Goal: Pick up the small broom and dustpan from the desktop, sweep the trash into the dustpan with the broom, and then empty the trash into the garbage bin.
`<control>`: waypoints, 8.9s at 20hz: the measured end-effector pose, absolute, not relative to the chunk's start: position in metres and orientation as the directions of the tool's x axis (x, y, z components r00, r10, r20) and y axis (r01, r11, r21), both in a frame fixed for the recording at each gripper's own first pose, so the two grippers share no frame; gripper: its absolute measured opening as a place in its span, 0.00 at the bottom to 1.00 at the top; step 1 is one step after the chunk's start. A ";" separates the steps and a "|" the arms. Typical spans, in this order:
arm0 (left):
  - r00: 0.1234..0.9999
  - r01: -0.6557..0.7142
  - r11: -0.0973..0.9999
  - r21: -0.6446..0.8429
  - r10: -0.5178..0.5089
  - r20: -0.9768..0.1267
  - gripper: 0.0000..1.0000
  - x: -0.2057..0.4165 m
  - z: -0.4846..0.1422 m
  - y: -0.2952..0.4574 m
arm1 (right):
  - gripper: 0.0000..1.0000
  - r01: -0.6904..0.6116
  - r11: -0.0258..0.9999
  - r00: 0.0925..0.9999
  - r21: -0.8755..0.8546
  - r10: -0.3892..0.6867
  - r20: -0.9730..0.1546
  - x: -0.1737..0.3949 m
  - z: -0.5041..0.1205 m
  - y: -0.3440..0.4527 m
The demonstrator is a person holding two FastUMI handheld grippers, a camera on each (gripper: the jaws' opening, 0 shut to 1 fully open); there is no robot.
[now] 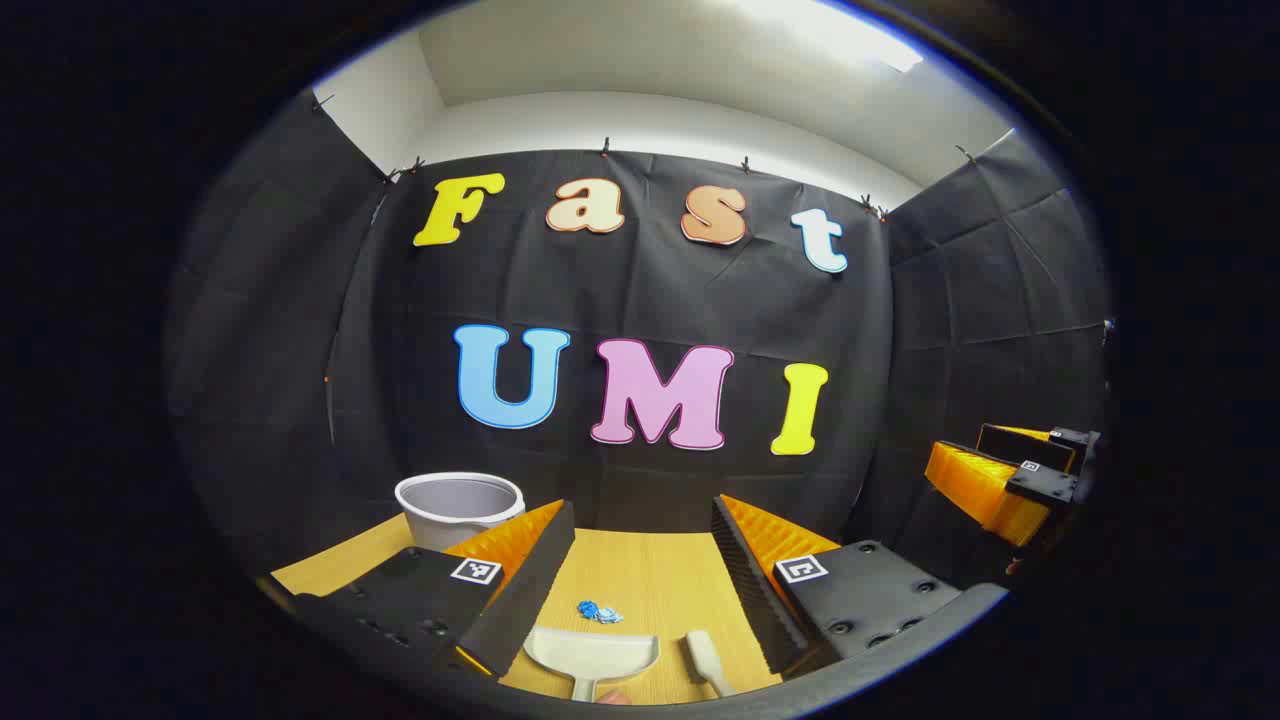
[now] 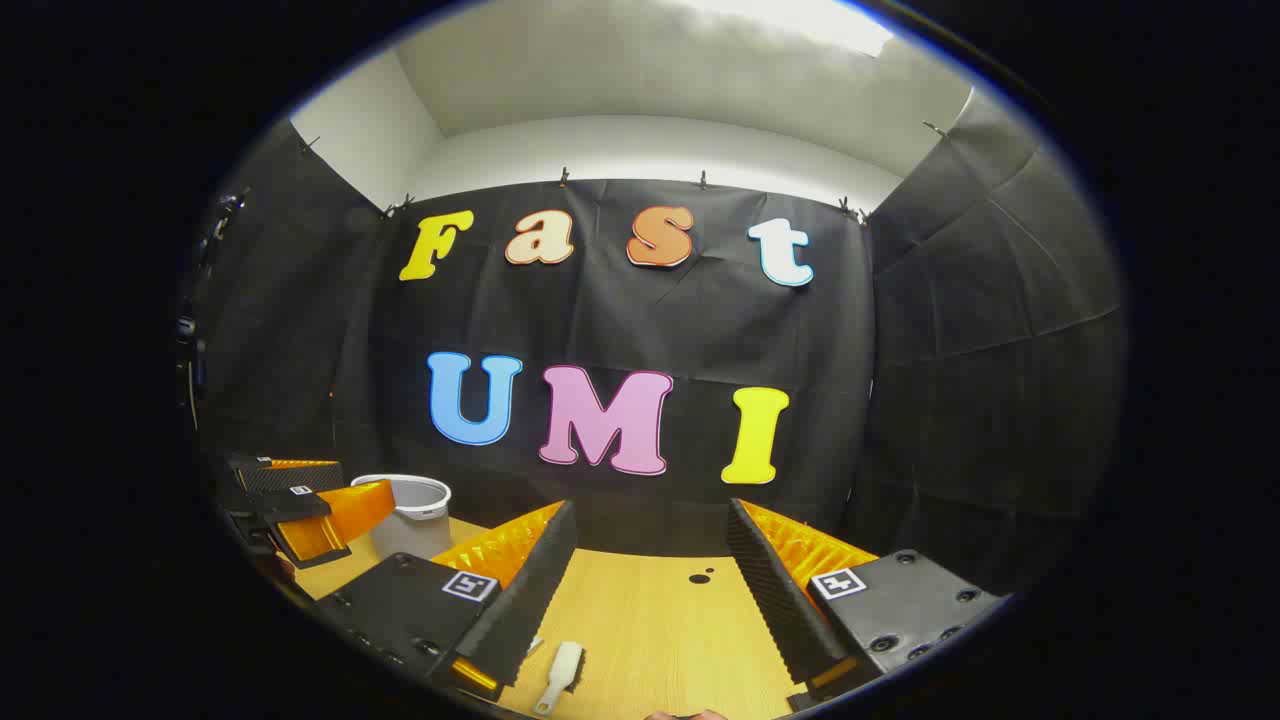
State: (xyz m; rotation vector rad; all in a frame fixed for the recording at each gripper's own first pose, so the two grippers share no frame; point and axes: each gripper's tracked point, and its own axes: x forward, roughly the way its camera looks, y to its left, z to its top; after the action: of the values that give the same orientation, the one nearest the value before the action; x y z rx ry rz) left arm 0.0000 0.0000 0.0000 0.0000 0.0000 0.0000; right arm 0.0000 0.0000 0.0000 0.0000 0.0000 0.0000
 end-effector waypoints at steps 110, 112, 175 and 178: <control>-0.060 0.277 0.959 0.065 0.085 -0.995 0.27 0.009 -0.362 0.109 | 0.34 -0.614 0.788 0.141 -0.029 0.073 -0.987 0.266 -0.423 0.115; -0.079 0.271 0.959 0.079 0.104 -0.991 0.27 0.010 -0.361 0.109 | 0.34 -0.653 0.758 0.113 0.000 0.098 -0.989 0.281 -0.437 0.143; 0.569 0.564 -0.295 0.771 0.816 -0.105 0.27 0.209 0.004 0.363 | 0.34 0.208 0.556 0.273 0.805 0.757 -0.593 0.009 -0.536 -0.052; 0.630 0.555 -0.406 0.726 0.775 -0.048 0.27 0.214 0.013 0.365 | 0.34 0.192 0.580 0.252 0.792 0.751 -0.611 0.008 -0.537 -0.043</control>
State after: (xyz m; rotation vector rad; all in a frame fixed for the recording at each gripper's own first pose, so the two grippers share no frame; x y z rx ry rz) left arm 0.2140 0.3654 0.0129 2.1197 1.0354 0.3854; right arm 0.0082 -0.0434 -0.5374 0.9198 1.2944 0.4640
